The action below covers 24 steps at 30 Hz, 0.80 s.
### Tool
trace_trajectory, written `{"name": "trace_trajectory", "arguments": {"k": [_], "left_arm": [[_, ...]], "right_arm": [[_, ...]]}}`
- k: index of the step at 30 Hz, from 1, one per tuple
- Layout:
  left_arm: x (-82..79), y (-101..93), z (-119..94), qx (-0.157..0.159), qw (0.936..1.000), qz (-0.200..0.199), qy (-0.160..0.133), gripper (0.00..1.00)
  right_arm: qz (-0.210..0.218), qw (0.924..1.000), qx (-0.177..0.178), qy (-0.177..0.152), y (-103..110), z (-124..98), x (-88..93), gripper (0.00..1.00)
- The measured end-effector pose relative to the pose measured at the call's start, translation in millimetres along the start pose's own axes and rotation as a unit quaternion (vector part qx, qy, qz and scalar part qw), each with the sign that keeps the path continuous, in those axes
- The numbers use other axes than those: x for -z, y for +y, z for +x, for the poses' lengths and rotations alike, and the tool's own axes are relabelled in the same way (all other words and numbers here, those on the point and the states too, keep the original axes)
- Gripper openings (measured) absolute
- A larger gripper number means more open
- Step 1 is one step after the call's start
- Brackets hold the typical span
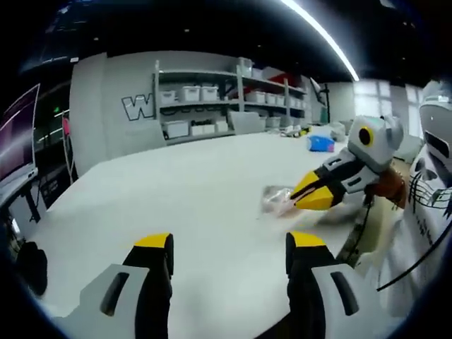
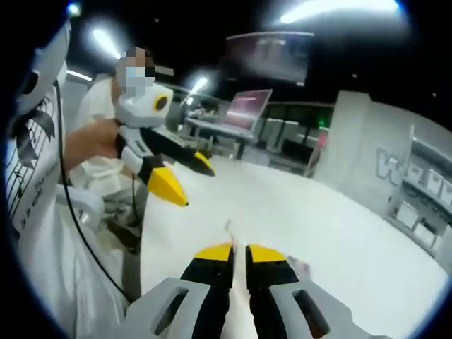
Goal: Open the resealable bag by pulling the two sides of the seal apart until the entire bag opening is separated and visibly accessible.
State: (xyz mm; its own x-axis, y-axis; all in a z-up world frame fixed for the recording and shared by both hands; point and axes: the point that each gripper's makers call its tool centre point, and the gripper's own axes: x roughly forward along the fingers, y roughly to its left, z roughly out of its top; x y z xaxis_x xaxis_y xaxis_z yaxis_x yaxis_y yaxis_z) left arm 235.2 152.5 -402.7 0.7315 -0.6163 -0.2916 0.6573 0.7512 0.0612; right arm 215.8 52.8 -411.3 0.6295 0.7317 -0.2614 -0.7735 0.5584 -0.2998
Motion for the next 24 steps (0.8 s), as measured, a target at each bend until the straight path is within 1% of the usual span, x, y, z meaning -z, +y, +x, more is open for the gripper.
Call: {"name": "trace_trajectory", "arguments": {"k": [3, 10, 16, 21, 24], "left_arm": [[-2.9, -3.9, -1.0, 0.007, 0.9999, 0.008, -0.006, 0.56], [-3.3, -5.3, -1.3, 0.007, 0.9995, 0.028, -0.012, 0.49], [-4.3, -10.8, -1.4, 0.014, 0.9981, 0.058, -0.014, 0.40], [-4.0, -13.1, -0.8, 0.019, 0.9977, 0.064, -0.014, 0.39], [-4.0, -16.4, 0.8, 0.022, 0.9967, 0.077, -0.014, 0.37]], "right_arm": [[-0.001, 1.0000, -0.002, -0.001, 1.6, 1.4, -1.1, 0.03], [0.006, 1.0000, -0.003, 0.000, 3.8, 4.0, 0.1, 0.03], [0.009, 0.9999, -0.007, -0.005, 5.1, 6.2, -3.1, 0.02], [0.014, 0.9999, -0.008, -0.003, 4.3, 6.0, -1.7, 0.03], [0.015, 0.9998, -0.007, -0.003, 4.3, 5.8, -1.7, 0.02]]}}
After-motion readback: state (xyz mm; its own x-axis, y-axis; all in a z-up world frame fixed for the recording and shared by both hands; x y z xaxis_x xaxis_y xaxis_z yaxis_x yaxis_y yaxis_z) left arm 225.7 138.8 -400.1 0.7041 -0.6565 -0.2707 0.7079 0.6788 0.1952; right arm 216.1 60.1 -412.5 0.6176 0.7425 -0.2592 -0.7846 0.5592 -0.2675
